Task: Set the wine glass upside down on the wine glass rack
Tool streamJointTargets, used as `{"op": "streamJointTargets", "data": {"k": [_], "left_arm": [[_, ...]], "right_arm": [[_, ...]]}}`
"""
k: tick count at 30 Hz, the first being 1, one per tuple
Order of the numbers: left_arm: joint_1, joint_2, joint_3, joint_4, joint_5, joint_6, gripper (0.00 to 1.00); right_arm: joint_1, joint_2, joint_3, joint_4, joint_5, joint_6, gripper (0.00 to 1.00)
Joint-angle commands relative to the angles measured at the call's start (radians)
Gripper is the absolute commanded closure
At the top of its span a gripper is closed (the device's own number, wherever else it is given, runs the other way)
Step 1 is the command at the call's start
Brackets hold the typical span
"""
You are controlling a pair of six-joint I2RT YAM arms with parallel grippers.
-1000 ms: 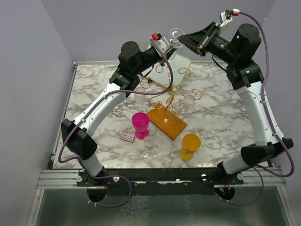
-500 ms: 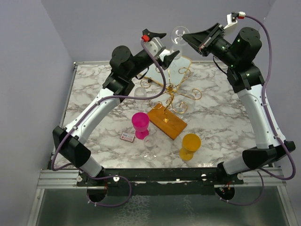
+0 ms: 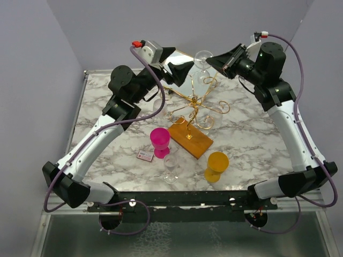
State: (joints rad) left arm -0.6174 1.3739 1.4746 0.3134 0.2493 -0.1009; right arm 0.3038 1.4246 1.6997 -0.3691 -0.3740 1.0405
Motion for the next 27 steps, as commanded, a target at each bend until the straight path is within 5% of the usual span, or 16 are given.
{"op": "streamJointTargets", "data": {"k": [1, 15, 27], "left_arm": [[-0.005, -0.069, -0.034, -0.043, -0.105, -0.188, 0.17], [0.001, -0.114, -0.042, -0.197, -0.245, -0.220, 0.17], [0.004, -0.139, -0.060, -0.228, -0.266, -0.230, 0.17]], "right_arm": [[-0.005, -0.039, -0.062, -0.072, -0.059, -0.021, 0.99], [-0.005, -0.080, -0.153, -0.161, -0.160, -0.038, 0.99], [-0.005, -0.177, -0.217, -0.278, 0.059, -0.059, 0.99]]}}
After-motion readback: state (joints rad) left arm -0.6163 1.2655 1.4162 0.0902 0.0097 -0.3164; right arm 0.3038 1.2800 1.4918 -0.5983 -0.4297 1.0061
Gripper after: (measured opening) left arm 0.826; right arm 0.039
